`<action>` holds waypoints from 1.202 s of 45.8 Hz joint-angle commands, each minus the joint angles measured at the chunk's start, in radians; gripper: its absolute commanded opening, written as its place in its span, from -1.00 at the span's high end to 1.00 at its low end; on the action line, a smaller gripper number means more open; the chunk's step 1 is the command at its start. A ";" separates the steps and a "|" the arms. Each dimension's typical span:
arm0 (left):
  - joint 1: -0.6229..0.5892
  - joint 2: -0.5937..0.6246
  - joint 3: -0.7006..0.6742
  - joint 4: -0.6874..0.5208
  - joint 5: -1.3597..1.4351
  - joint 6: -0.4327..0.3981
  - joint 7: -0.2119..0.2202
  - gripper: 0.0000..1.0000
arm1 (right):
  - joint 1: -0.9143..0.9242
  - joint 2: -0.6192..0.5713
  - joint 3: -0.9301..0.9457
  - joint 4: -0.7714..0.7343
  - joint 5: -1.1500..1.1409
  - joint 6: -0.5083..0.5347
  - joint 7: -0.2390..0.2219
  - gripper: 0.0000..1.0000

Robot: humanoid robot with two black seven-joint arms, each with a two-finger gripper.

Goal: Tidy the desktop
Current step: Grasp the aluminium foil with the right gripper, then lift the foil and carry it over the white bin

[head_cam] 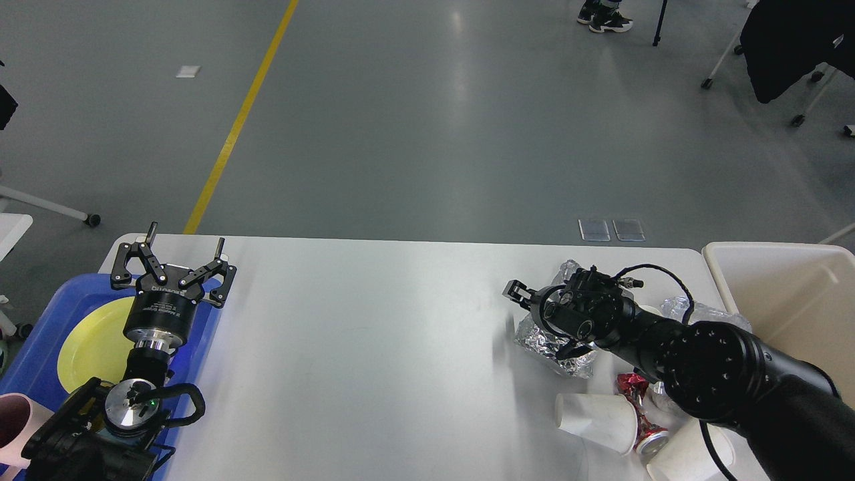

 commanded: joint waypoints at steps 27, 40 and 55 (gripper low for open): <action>0.000 0.000 0.000 0.000 0.000 0.000 0.000 -0.93 | -0.006 0.015 0.000 0.065 -0.002 -0.022 -0.008 1.00; 0.000 0.000 0.000 0.000 0.000 0.000 0.000 -0.93 | 0.075 -0.017 0.007 0.155 0.003 -0.020 -0.008 1.00; 0.000 0.000 0.000 0.000 0.000 0.000 0.000 -0.93 | 0.328 -0.117 -0.005 0.411 0.014 0.004 -0.068 1.00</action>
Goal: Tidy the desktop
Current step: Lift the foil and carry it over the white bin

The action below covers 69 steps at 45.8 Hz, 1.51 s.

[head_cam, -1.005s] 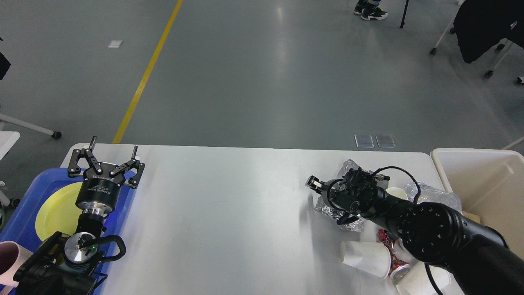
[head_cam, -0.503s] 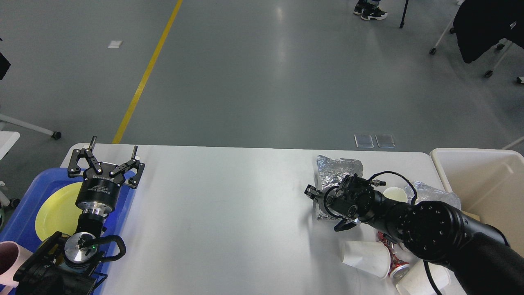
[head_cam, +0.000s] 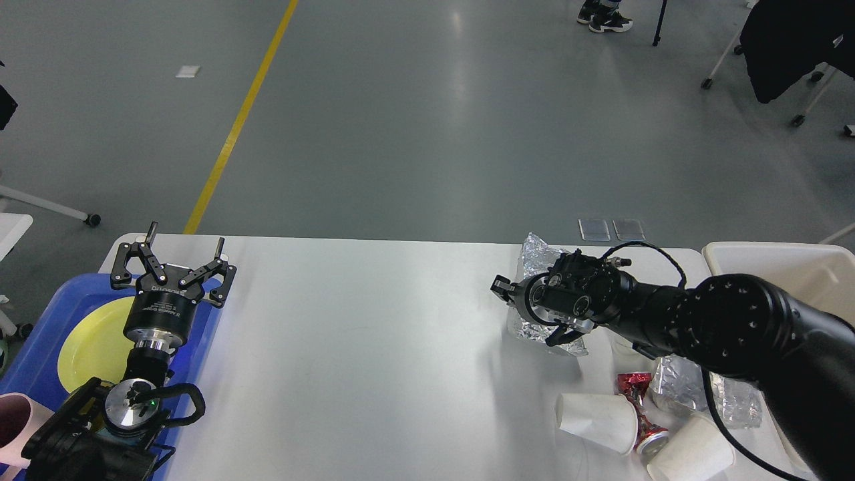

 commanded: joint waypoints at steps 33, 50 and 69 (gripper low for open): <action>0.000 0.000 0.000 0.000 0.000 0.000 0.000 -0.93 | 1.087 -0.286 -0.343 0.754 -0.008 0.573 -0.059 1.00; 0.002 0.000 0.000 0.002 0.000 0.000 0.000 -0.93 | 1.344 -0.337 -0.481 1.067 0.028 0.662 -0.038 1.00; 0.000 0.000 0.000 0.002 0.000 0.000 0.000 -0.93 | 1.342 -0.357 -0.717 1.036 0.113 0.578 0.126 1.00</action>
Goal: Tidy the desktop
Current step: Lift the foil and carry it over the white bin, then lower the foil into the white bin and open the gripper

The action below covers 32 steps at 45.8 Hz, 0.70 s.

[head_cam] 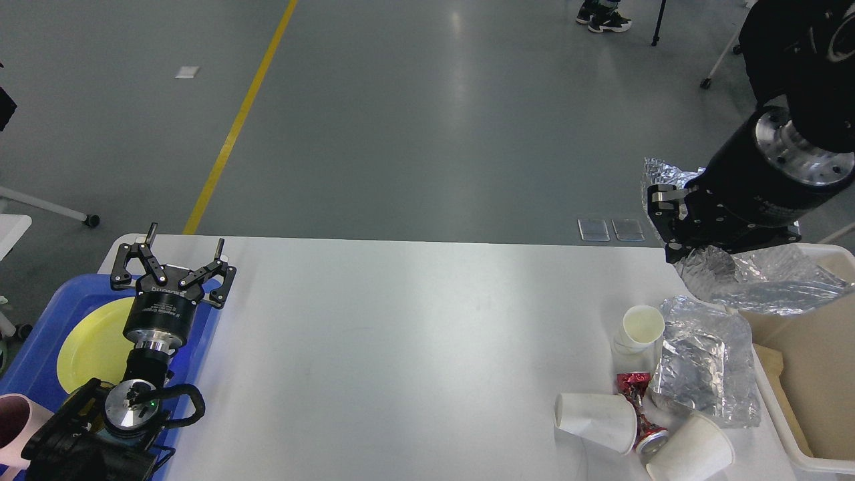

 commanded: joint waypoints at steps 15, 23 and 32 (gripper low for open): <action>0.000 0.000 0.000 0.000 0.000 0.000 0.000 -0.93 | -0.354 -0.268 -0.178 -0.305 -0.020 -0.240 0.001 1.00; -0.002 0.000 0.000 -0.001 0.000 0.000 0.000 -0.93 | -0.623 -0.380 -0.102 -0.617 -0.021 -0.240 0.001 1.00; -0.002 0.000 0.000 0.000 0.000 0.000 0.000 -0.93 | -0.997 -0.448 0.140 -1.000 -0.021 -0.246 0.001 1.00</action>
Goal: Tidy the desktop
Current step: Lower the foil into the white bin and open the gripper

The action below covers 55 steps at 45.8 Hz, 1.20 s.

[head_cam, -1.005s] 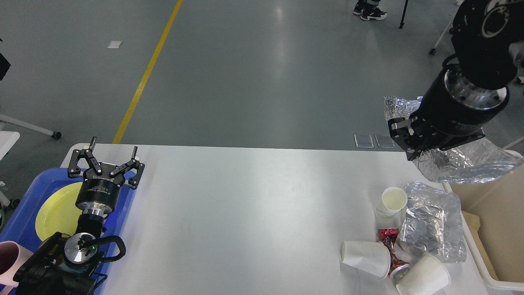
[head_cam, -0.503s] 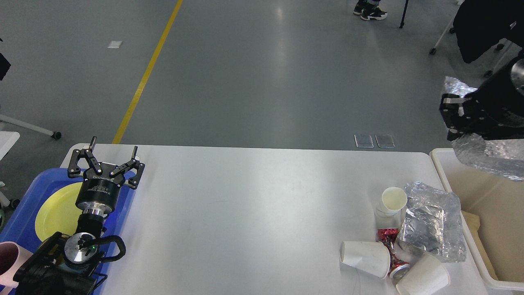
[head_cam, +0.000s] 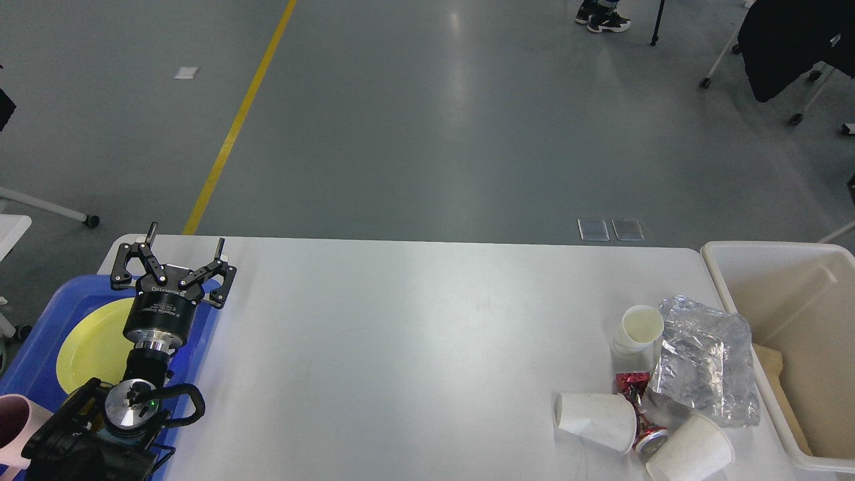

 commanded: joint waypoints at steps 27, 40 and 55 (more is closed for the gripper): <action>0.002 0.000 0.000 0.000 0.000 0.000 0.000 -0.93 | -1.034 0.207 0.477 -0.713 0.000 -0.475 -0.001 1.00; 0.002 0.000 0.000 0.000 0.000 0.000 0.000 -0.93 | -1.178 0.279 0.474 -0.776 0.002 -0.540 -0.001 1.00; 0.002 0.000 0.000 0.000 0.000 0.000 0.000 -0.93 | -1.219 0.321 0.477 -0.779 0.002 -0.587 -0.002 1.00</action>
